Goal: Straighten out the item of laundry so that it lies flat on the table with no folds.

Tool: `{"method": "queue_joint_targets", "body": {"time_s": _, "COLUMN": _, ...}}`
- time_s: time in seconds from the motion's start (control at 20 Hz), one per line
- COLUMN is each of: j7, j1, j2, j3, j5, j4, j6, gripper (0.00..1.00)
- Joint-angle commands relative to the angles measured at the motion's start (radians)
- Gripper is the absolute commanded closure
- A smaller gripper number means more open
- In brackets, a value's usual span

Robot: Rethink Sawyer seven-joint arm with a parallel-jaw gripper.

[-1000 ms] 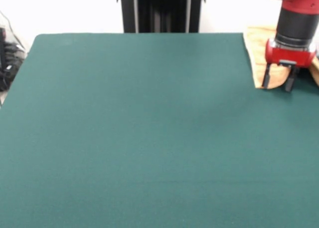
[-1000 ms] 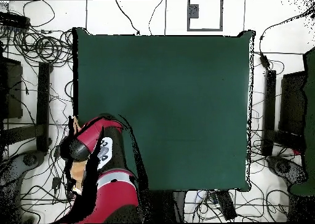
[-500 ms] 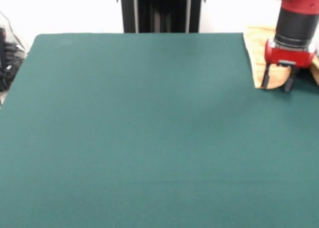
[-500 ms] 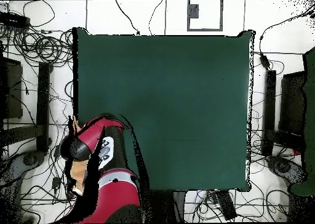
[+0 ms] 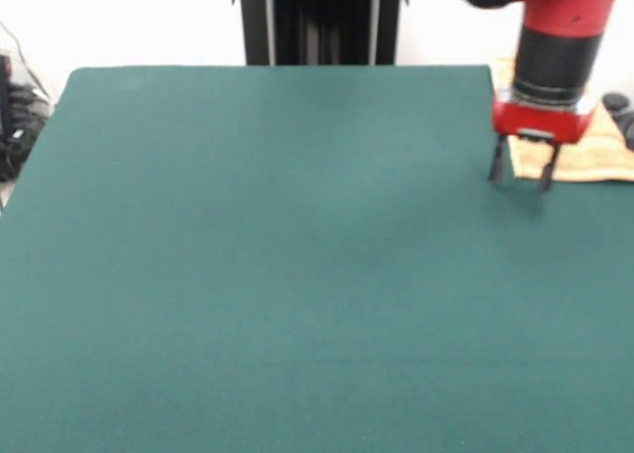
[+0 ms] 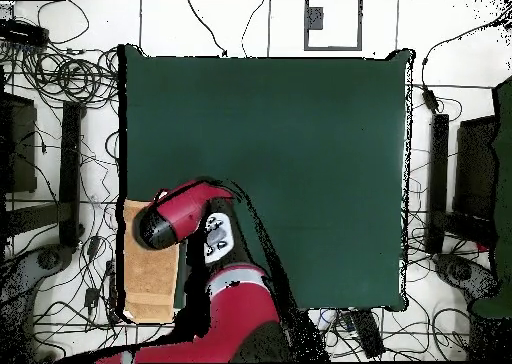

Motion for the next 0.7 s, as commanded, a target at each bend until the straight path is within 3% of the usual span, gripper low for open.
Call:
{"method": "queue_joint_targets", "body": {"time_s": 0.05, "j7": -0.146, "j1": -0.1, "j2": 0.051, "j3": 0.064, "j5": -0.087, "j4": 0.089, "j6": -0.034, "gripper": 0.0}}
{"method": "queue_joint_targets", "body": {"time_s": 0.6, "j7": -0.063, "j1": -0.082, "j2": 0.069, "j3": 0.03, "j5": -0.168, "j4": 0.084, "j6": -0.085, "gripper": 0.0}}
{"method": "queue_joint_targets", "body": {"time_s": 0.7, "j7": -0.058, "j1": -0.158, "j2": 0.083, "j3": 0.106, "j5": -0.093, "j4": 0.136, "j6": -0.044, "gripper": 0.0}}
